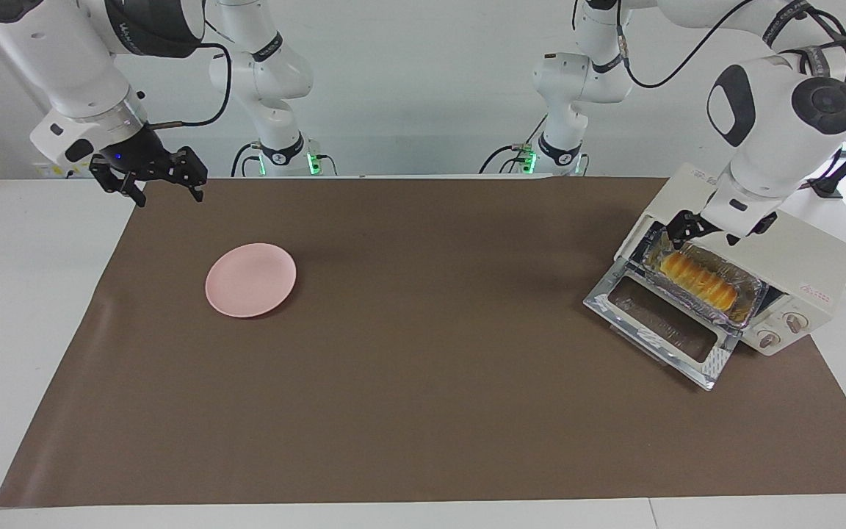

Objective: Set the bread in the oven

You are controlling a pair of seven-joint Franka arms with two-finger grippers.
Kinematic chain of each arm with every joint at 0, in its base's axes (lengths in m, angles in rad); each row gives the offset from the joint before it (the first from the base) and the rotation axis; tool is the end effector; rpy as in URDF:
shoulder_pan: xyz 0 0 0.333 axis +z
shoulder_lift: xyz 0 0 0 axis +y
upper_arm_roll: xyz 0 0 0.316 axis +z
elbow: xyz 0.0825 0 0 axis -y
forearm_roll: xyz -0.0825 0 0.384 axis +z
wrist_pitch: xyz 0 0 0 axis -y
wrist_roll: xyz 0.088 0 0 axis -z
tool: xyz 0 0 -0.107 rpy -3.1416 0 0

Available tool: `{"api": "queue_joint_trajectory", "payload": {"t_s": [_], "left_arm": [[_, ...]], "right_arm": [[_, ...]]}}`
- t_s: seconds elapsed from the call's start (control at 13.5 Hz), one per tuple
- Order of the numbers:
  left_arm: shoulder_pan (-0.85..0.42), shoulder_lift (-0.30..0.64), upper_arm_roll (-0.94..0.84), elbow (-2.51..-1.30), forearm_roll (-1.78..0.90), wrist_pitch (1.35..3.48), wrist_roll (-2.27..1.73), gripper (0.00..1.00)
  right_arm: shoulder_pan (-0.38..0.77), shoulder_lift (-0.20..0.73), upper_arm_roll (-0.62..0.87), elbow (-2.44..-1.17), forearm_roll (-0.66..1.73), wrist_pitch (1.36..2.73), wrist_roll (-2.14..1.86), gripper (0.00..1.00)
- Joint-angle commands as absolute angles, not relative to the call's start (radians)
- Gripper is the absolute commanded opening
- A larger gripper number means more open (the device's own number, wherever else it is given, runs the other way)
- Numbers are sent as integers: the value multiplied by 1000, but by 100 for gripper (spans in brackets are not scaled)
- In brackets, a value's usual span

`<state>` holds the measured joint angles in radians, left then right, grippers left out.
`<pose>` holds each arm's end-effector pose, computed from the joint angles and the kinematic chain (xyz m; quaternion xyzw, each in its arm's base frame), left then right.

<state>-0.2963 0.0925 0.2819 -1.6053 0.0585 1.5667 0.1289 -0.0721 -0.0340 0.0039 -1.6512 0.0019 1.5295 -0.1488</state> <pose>0.5751 -0.0084 0.5580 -0.9944 0.0729 0.0660 0.0383 0.5362 -0.0364 0.6019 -0.9982 -0.0402 0.0435 0.0056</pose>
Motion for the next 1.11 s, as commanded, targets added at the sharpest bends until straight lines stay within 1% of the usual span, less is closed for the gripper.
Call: {"api": "queue_joint_trajectory", "payload": {"t_s": [0.0,0.07,0.37,1.04], "left_arm": [[-295,14,252,-1652,41,1499,146,100],[-288,3,229,-1664,40,1473,138,100],[-270,-17,221,-1704,38,1479,144,100],[-278,-15,222,-1701,38,1482,141,100]], "right_arm": [[-87,-49,17,-1667,-8,1528,-164,100],[-87,-49,17,-1669,-8,1528,-164,100],[-87,-49,17,-1669,-8,1528,-164,100],[-87,-49,17,-1669,-8,1528,-164,100]]}}
